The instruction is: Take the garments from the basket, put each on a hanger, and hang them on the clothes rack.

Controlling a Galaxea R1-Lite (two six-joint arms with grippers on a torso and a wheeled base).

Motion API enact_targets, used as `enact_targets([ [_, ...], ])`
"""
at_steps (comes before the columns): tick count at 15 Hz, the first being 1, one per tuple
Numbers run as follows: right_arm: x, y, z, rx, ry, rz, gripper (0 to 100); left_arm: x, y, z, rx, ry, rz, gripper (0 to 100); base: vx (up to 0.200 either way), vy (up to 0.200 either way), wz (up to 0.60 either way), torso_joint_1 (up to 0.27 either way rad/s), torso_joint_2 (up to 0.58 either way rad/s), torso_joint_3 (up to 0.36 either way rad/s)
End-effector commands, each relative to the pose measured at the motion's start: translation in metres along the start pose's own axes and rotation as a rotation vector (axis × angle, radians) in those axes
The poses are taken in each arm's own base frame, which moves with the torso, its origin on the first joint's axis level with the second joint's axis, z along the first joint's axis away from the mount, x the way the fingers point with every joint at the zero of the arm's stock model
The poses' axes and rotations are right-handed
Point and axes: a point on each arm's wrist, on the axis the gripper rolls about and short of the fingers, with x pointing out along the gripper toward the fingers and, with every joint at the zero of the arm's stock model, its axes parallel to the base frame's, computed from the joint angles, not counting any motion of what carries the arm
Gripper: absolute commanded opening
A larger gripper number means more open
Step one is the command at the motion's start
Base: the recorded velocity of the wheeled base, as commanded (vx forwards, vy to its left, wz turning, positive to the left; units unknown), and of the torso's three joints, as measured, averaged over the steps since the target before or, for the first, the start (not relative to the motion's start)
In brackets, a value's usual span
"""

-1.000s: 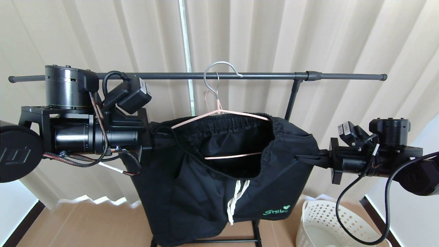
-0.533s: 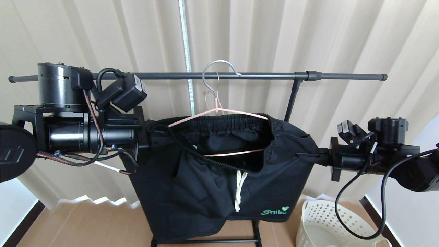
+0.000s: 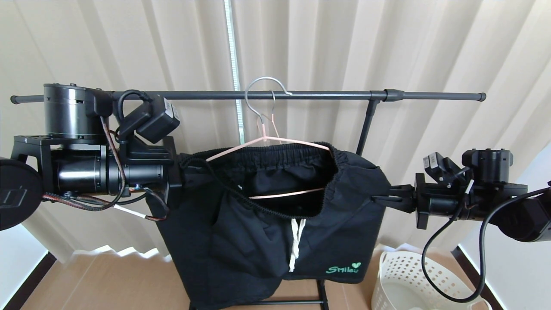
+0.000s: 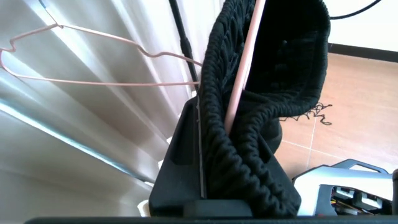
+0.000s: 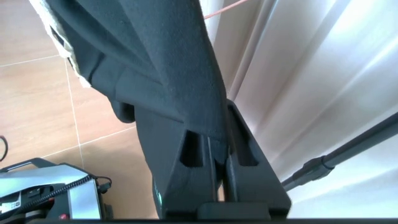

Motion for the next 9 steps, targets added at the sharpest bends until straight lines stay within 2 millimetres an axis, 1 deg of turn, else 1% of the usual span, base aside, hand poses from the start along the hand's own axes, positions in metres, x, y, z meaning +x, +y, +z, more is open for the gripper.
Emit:
enact_targets([
  [1,-0.003,0.002,0.006,-0.02,-0.011,-0.004,100,-0.002,0.002,-0.005,-0.021,0.011,0.01,0,0.0,0.0,0.0,0.0,0.0,0.0],
  [2,-0.004,0.003,0.008,-0.03,-0.015,-0.007,100,-0.002,0.002,-0.008,-0.04,0.019,0.014,0,0.0,0.0,0.0,0.0,0.0,0.0],
  [4,-0.009,0.006,0.02,-0.056,-0.031,-0.015,100,-0.009,0.003,-0.018,-0.076,0.044,0.031,0,0.0,0.0,0.0,0.0,0.0,0.0],
  [6,-0.011,0.008,0.027,-0.063,-0.035,-0.025,100,-0.013,0.003,-0.022,-0.091,0.052,0.046,0,0.0,0.0,0.0,0.0,0.0,0.0],
  [7,-0.013,0.011,0.034,-0.051,-0.022,-0.071,100,-0.018,0.002,-0.026,-0.124,0.063,0.057,0,0.0,0.0,0.0,0.0,0.0,0.0],
  [8,-0.006,0.02,0.047,-0.029,-0.006,-0.119,100,-0.021,0.0,-0.031,-0.155,0.073,0.066,0,0.0,0.0,0.0,0.0,0.0,0.0],
  [9,-0.003,0.025,0.052,-0.009,-0.002,-0.139,100,-0.022,0.0,-0.034,-0.171,0.08,0.07,0,0.0,0.0,0.0,0.0,0.0,0.0],
])
